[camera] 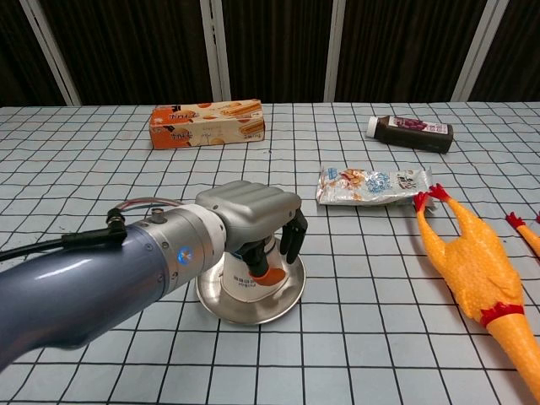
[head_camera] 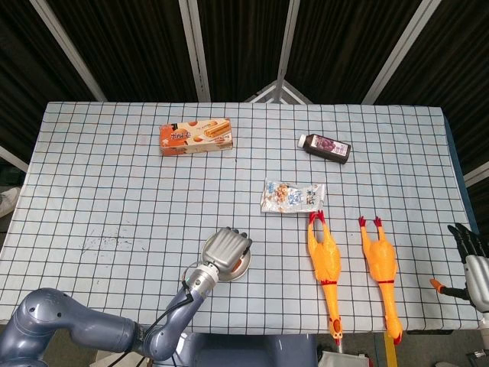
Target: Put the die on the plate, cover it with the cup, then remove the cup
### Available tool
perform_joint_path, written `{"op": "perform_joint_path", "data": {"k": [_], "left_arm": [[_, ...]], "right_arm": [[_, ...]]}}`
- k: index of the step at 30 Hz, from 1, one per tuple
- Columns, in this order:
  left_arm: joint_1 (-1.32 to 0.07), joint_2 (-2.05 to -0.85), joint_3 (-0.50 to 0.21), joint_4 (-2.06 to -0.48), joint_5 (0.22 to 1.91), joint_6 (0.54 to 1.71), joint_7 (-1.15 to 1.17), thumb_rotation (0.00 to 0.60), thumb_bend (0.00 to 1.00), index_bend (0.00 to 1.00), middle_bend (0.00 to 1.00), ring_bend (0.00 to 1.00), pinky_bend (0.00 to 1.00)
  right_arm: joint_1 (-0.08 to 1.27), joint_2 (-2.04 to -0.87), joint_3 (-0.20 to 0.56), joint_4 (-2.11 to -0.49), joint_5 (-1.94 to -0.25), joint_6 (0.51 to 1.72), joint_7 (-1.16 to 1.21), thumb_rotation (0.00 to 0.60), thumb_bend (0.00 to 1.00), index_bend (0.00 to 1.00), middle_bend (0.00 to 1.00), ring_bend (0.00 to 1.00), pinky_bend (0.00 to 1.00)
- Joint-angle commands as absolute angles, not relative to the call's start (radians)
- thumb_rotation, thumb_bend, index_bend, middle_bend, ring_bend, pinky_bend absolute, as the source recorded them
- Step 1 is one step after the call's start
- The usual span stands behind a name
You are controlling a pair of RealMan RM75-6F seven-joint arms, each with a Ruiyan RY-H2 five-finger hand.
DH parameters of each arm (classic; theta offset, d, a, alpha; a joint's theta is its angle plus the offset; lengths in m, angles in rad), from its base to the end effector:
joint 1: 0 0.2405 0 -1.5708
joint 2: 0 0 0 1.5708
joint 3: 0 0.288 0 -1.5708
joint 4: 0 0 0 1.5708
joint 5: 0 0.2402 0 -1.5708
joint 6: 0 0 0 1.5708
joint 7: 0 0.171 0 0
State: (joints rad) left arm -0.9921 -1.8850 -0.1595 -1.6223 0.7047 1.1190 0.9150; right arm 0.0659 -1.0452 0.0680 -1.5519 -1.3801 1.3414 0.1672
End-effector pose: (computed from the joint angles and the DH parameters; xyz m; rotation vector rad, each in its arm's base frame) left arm -0.0265 0.3135 -0.1655 -2.1144 -0.8493 -0.7851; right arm -0.4019 -0.2090 0.1728 1.2814 -1.0754 0.7949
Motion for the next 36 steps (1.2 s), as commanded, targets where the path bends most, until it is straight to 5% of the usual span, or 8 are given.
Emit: {"op": "perform_joint_path", "data": {"k": [1,14,22,36], "left_arm": [[-0.991,-1.878,-0.157,-1.629,0.710,1.120,0.915,0.600,0.47,0.43,0.30,0.31,0.36],[-1.000,-1.840,-0.147,-1.680,0.687,1.141,0.967,0.600,0.45,0.37,0.20,0.17,0.22],[-1.001,-1.796,-0.132,-1.744,0.675,1.158,0.997,0.600,0.45,0.35,0.19,0.16,0.21],[-0.978,-1.695,-0.105,-1.842,0.677,1.213,1.016,0.600,0.39,0.17,0.01,0.00,0.18]], "right_arm": [[0.064,-1.044,0.067,-1.554,-1.382,1.345,0.168,0.600,0.09,0.02,0.02,0.07,0.00],[0.066,-1.051,0.067,-1.549,-1.376,1.338,0.161,0.600,0.09,0.03,0.02,0.07,0.00],[0.070,-1.049,0.070,-1.555,-1.368,1.331,0.153,0.600,0.09,0.02,0.02,0.07,0.00],[0.070,-1.047,0.067,-1.563,-1.366,1.326,0.145,0.600,0.09,0.02,0.02,0.07,0.00]]}}
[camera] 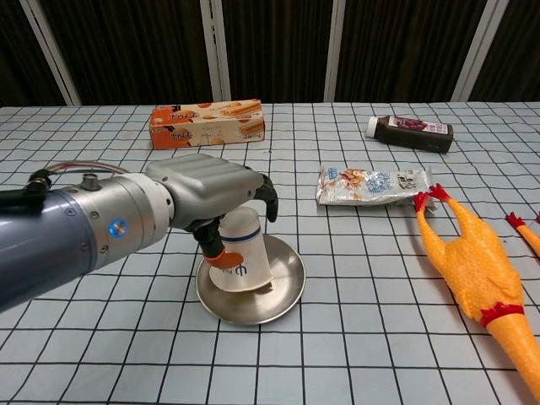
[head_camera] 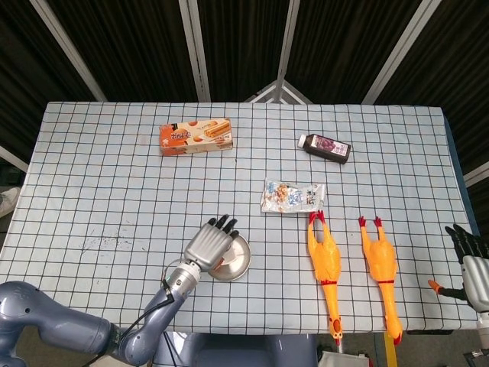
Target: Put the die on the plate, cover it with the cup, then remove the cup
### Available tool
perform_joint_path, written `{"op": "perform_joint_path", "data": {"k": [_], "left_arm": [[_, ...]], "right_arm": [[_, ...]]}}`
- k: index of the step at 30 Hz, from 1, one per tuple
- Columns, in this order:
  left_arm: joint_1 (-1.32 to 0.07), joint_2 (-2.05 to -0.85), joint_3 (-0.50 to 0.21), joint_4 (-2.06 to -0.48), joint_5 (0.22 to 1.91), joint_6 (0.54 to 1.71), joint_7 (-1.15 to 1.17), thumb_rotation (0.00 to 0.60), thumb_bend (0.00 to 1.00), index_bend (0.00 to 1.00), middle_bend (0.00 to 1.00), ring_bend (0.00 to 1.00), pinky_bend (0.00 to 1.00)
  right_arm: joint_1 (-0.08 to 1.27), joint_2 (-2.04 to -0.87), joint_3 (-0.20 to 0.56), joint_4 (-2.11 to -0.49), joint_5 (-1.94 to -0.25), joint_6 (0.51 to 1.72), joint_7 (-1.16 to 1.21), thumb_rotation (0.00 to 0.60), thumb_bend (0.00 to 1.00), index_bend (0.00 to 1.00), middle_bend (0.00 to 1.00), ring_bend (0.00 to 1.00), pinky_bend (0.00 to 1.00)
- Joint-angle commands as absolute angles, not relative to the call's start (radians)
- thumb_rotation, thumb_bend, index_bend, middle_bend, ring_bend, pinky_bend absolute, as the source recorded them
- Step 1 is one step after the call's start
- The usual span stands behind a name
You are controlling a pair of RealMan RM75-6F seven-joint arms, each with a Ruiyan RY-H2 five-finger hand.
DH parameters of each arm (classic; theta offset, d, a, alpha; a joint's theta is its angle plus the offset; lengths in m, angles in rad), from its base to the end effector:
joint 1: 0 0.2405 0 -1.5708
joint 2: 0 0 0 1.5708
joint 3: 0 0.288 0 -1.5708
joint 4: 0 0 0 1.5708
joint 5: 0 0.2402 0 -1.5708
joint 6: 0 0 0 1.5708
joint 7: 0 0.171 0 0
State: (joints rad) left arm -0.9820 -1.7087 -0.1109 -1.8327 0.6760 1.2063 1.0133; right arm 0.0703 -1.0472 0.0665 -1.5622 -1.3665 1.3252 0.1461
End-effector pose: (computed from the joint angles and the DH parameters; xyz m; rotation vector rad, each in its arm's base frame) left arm -0.0457 0.3117 -0.1121 -2.1073 -0.7455 -0.7045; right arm -0.4020 -0.2095 0.1687 1.2850 -1.0865 0.7745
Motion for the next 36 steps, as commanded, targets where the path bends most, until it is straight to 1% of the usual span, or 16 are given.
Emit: {"op": "perform_joint_path", "data": {"k": [1,2,5,13,15,17,19,22,23,28,36], "left_arm": [[-0.977,-1.690,-0.104,-1.845,0.675,1.215,1.017,0.600,0.36,0.16,0.00,0.00,0.18],[-0.977,-1.685,-0.103,-1.848,0.671,1.216,1.019,0.600,0.32,0.14,0.00,0.00,0.17],[-0.979,-1.678,-0.096,-1.850,0.658,1.212,1.028,0.600,0.25,0.12,0.00,0.00,0.17],[-0.987,-1.694,-0.086,-1.824,0.629,1.194,1.031,0.600,0.24,0.12,0.00,0.00,0.18],[-0.987,-1.700,-0.086,-1.816,0.634,1.196,1.027,0.600,0.24,0.13,0.03,0.02,0.21],[-0.984,-1.708,-0.086,-1.808,0.652,1.199,1.014,0.600,0.24,0.17,0.10,0.08,0.28],[-0.979,-1.716,-0.084,-1.798,0.683,1.204,0.994,0.600,0.24,0.20,0.14,0.13,0.33],[-0.971,-1.720,-0.079,-1.788,0.722,1.212,0.975,0.600,0.24,0.24,0.21,0.19,0.36],[-0.968,-1.720,-0.076,-1.785,0.735,1.218,0.971,0.600,0.24,0.25,0.23,0.20,0.37],[-0.957,-1.714,-0.069,-1.785,0.755,1.232,0.968,0.600,0.29,0.31,0.27,0.20,0.37],[-0.946,-1.711,-0.072,-1.784,0.765,1.227,0.955,0.600,0.30,0.37,0.31,0.22,0.37]], "right_arm": [[0.069,-1.046,0.066,-1.564,-1.365,1.325,0.144,0.600,0.09,0.02,0.02,0.07,0.00],[0.070,-1.047,0.066,-1.564,-1.364,1.324,0.144,0.600,0.09,0.02,0.02,0.07,0.00],[0.072,-1.047,0.067,-1.565,-1.359,1.317,0.140,0.600,0.09,0.02,0.02,0.07,0.00],[0.073,-1.045,0.068,-1.567,-1.346,1.308,0.137,0.600,0.09,0.02,0.02,0.07,0.00],[0.073,-1.043,0.068,-1.570,-1.343,1.305,0.136,0.600,0.09,0.02,0.02,0.07,0.00],[0.073,-1.041,0.068,-1.574,-1.341,1.304,0.135,0.600,0.09,0.03,0.02,0.07,0.00],[0.073,-1.040,0.068,-1.576,-1.341,1.303,0.135,0.600,0.09,0.03,0.02,0.07,0.00],[0.074,-1.039,0.068,-1.577,-1.339,1.300,0.135,0.600,0.09,0.02,0.02,0.07,0.00],[0.074,-1.038,0.068,-1.578,-1.337,1.299,0.134,0.600,0.09,0.02,0.02,0.07,0.00],[0.074,-1.038,0.068,-1.583,-1.335,1.297,0.132,0.600,0.09,0.02,0.02,0.07,0.00],[0.075,-1.034,0.067,-1.590,-1.329,1.291,0.128,0.600,0.09,0.02,0.02,0.07,0.00]]}}
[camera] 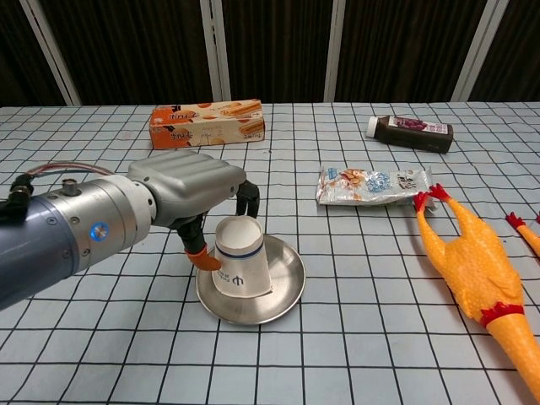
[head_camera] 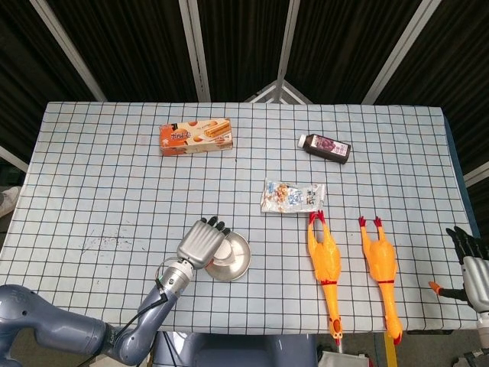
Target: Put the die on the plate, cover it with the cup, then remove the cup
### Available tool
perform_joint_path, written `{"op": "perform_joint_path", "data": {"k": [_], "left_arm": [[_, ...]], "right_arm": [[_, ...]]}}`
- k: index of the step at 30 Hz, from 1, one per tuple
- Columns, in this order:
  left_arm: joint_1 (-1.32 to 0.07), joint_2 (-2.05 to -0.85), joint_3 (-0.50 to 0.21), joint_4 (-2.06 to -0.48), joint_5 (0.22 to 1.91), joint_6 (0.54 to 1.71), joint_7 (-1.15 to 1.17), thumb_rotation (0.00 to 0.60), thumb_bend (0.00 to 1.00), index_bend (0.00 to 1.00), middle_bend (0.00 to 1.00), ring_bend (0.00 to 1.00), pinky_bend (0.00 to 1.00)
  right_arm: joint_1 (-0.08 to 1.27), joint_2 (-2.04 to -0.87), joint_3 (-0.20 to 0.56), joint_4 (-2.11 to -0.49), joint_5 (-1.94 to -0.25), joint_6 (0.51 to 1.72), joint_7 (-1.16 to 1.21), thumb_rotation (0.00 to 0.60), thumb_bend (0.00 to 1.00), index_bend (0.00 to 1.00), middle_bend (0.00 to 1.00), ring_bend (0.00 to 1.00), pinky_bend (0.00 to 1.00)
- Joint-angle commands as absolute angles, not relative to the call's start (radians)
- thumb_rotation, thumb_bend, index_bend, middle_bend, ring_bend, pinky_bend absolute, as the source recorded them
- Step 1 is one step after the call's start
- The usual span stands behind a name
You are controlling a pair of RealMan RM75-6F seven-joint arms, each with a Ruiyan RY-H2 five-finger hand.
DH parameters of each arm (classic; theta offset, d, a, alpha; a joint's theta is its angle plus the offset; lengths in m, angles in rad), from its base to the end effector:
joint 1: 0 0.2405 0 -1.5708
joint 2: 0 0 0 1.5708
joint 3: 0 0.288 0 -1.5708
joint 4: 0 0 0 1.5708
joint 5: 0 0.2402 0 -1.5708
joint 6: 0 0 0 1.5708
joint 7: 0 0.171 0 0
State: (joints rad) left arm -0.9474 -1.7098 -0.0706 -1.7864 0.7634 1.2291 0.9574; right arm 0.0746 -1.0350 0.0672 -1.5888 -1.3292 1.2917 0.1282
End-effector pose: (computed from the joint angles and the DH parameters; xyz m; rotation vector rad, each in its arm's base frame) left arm -0.0624 0.3152 -0.1103 -2.0684 -0.7167 -0.7330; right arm -0.4037 -0.2093 0.1671 1.2706 -1.1223 0.7409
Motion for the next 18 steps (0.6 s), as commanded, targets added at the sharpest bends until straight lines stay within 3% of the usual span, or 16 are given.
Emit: {"op": "perform_joint_path", "data": {"k": [1,18], "left_arm": [[-0.946,-1.712,-0.072,-1.782,0.766,1.225,0.953,0.600,0.30,0.39,0.32,0.22,0.37],[-0.929,-1.746,-0.075,-1.741,0.823,1.210,0.902,0.600,0.43,0.46,0.39,0.29,0.37]], "right_arm": [[0.075,-1.034,0.067,-1.590,-1.328,1.290,0.127,0.600,0.09,0.02,0.02,0.07,0.00],[0.075,-1.031,0.066,-1.592,-1.328,1.287,0.131,0.600,0.09,0.03,0.02,0.07,0.00]]}}
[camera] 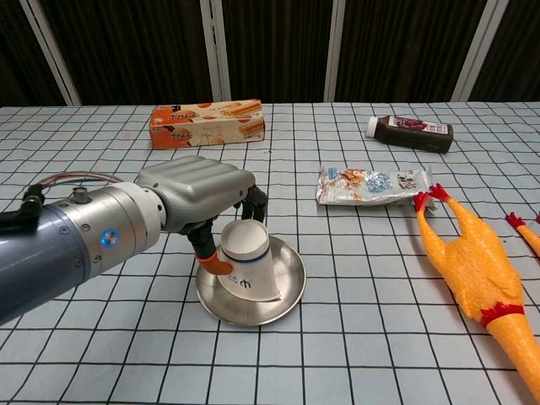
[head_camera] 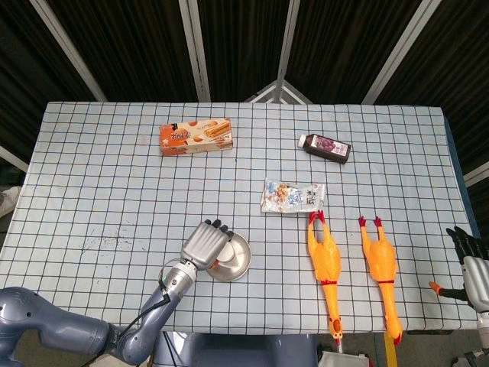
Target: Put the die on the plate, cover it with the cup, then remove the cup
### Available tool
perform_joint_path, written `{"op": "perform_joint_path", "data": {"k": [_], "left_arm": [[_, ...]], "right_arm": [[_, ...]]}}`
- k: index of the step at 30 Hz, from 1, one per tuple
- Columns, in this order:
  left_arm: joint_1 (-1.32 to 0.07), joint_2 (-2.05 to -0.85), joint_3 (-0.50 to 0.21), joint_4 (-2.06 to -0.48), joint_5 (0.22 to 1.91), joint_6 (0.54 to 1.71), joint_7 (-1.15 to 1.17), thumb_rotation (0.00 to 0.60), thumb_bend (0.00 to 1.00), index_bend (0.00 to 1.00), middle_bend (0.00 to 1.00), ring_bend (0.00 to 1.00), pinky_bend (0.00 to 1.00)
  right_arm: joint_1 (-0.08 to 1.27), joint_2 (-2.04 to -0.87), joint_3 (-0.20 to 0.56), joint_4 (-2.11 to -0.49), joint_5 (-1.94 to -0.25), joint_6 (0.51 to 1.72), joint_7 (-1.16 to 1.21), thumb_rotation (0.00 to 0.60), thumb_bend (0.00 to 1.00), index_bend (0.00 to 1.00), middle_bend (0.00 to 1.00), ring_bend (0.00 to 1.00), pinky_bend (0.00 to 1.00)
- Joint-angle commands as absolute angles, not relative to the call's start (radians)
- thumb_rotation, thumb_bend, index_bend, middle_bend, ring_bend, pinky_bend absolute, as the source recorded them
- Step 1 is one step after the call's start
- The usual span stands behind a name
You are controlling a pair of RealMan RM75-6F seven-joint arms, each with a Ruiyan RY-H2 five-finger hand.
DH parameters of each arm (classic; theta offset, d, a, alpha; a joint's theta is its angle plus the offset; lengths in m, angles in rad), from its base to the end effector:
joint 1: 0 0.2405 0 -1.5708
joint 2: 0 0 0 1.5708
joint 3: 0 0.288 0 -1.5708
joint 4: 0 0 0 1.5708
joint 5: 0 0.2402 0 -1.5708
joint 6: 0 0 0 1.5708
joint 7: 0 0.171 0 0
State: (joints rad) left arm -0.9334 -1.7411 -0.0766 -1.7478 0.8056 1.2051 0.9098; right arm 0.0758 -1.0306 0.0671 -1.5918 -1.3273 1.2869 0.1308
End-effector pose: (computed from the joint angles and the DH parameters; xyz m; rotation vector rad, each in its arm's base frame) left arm -0.0590 0.3133 -0.1197 -2.0732 -0.7454 -0.7828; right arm -0.4038 -0.2095 0.1678 1.2706 -1.1269 0.7391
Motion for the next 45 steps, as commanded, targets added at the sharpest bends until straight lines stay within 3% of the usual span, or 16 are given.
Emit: {"op": "perform_joint_path", "data": {"k": [1,16,37,45], "left_arm": [[-0.928,-1.748,-0.074,-1.739,0.828,1.211,0.900,0.600,0.43,0.46,0.39,0.29,0.37],[-0.906,-1.769,-0.071,-1.696,0.884,1.208,0.878,0.600,0.44,0.48,0.42,0.40,0.39],[-0.886,-1.767,-0.119,-1.715,0.822,1.120,0.780,0.600,0.44,0.49,0.41,0.43,0.40],[-0.890,-1.779,-0.129,-1.707,0.808,1.109,0.768,0.600,0.44,0.49,0.38,0.40,0.39]], "right_arm": [[0.075,-1.031,0.066,-1.592,-1.328,1.287,0.131,0.600,0.09,0.02,0.02,0.07,0.00],[0.075,-1.031,0.066,-1.593,-1.329,1.289,0.132,0.600,0.09,0.03,0.02,0.07,0.00],[0.076,-1.028,0.064,-1.594,-1.329,1.282,0.136,0.600,0.09,0.02,0.02,0.07,0.00],[0.077,-1.029,0.063,-1.594,-1.331,1.281,0.135,0.600,0.09,0.02,0.02,0.07,0.00]]}}
